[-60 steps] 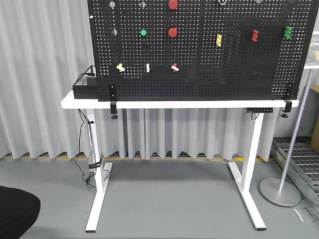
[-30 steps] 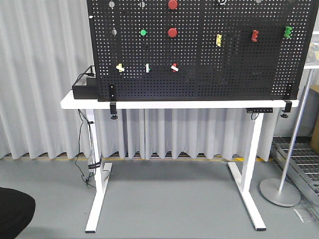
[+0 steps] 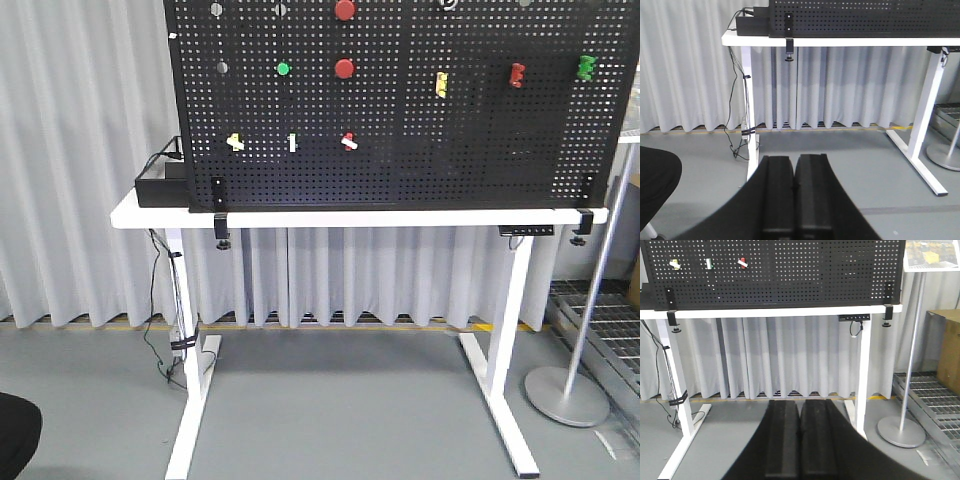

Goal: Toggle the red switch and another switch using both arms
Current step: 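Drive the base forward up to the black pegboard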

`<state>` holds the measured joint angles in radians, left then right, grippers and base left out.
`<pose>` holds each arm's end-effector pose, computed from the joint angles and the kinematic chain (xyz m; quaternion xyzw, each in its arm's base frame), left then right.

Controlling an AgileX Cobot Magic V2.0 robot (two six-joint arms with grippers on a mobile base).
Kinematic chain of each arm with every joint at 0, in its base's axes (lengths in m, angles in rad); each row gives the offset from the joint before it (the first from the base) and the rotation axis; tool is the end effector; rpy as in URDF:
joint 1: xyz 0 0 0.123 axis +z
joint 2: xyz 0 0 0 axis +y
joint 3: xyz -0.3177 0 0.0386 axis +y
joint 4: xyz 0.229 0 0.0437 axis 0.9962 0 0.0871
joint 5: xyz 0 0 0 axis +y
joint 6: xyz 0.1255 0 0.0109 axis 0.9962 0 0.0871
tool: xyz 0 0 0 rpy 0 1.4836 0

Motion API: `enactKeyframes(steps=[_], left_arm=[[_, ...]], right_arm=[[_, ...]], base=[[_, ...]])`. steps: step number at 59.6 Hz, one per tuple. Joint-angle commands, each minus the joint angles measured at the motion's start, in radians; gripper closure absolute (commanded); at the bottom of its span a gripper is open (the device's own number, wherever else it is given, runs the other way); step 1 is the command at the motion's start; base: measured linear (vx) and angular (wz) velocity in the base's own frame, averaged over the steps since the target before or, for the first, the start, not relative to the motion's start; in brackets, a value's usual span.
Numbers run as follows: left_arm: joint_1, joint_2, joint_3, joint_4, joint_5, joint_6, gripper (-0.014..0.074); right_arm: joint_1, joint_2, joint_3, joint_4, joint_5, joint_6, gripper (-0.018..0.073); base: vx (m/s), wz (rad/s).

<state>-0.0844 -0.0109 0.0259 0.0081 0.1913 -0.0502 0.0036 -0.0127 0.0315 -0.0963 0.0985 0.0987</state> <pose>0.0365 -0.0029 0.1834 0.0153 0.7478 -0.0414 0.6625 0.0375 -0.0011 0.1931 0.0030 0.7175 -0.0011 0.6965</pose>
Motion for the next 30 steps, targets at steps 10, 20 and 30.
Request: enactKeyframes(steps=[10, 20, 30], left_arm=[[0.002, -0.008, 0.014, -0.008, -0.08, -0.004, 0.0594], [0.002, -0.008, 0.014, -0.008, -0.08, -0.004, 0.0594], [0.002, -0.008, 0.014, -0.008, -0.08, -0.004, 0.0594]], right_arm=[[-0.005, -0.006, 0.005, -0.009, -0.083, -0.008, 0.0566], [-0.005, -0.006, 0.005, -0.009, -0.083, -0.008, 0.0566], [-0.005, -0.006, 0.005, -0.009, -0.083, -0.008, 0.0566]], base=[[0.19, 0.05], [0.2, 0.01], [0.25, -0.03]])
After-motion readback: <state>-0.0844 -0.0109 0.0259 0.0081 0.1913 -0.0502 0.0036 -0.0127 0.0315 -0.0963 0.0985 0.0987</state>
